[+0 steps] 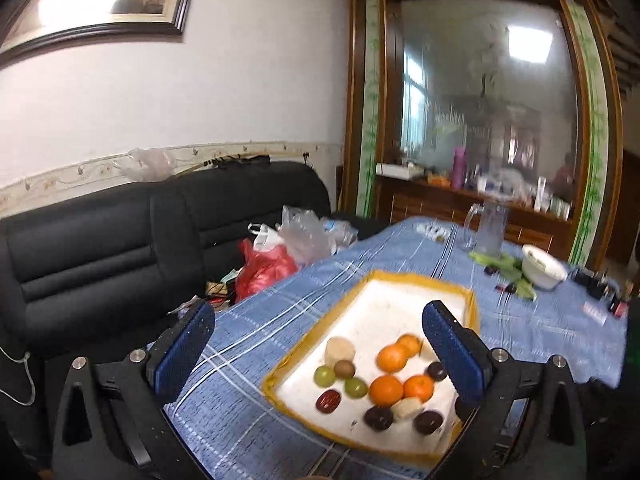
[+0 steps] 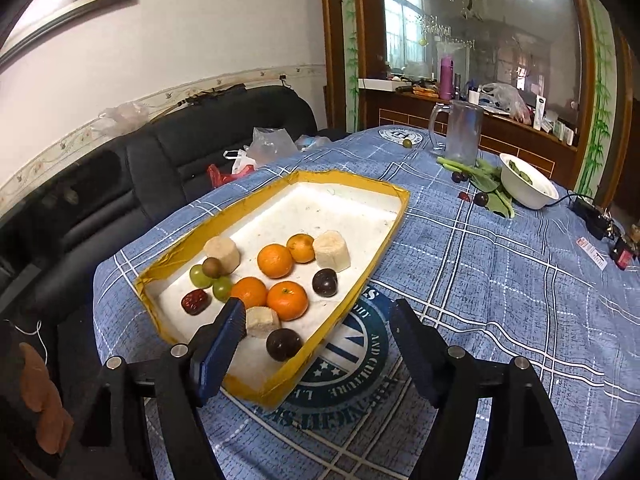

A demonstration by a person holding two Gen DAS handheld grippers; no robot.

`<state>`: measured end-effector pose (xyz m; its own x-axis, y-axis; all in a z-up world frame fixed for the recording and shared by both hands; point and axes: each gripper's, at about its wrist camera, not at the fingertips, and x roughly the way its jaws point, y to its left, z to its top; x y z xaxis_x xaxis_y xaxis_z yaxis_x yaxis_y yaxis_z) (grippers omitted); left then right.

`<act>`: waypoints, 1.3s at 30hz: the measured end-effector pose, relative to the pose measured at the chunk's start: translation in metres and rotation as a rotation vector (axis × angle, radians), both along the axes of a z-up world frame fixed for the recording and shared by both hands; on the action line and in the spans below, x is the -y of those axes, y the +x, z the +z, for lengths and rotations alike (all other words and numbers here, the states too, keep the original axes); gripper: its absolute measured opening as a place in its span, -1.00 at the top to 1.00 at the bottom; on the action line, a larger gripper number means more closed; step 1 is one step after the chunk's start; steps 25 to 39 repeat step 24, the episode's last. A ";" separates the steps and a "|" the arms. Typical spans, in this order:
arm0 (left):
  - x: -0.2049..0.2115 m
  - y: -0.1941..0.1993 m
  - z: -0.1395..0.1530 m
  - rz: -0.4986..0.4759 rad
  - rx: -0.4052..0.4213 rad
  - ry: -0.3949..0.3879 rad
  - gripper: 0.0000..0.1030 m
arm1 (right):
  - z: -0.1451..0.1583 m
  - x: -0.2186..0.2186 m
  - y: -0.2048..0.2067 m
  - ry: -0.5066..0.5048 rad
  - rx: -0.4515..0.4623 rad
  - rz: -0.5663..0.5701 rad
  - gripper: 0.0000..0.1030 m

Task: Organize fruits

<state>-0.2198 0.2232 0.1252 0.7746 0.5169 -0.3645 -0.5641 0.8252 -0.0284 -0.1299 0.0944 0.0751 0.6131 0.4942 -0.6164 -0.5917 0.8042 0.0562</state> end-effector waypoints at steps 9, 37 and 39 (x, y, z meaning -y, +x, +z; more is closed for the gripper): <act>0.006 0.005 -0.011 -0.035 -0.095 -0.062 -1.00 | 0.001 -0.003 -0.011 -0.022 0.026 0.010 -0.67; 0.008 0.022 -0.030 -0.086 -0.209 -0.118 -1.00 | -0.013 0.001 0.006 -0.030 -0.046 -0.052 -0.73; 0.008 0.022 -0.030 -0.086 -0.209 -0.118 -1.00 | -0.013 0.001 0.006 -0.030 -0.046 -0.052 -0.73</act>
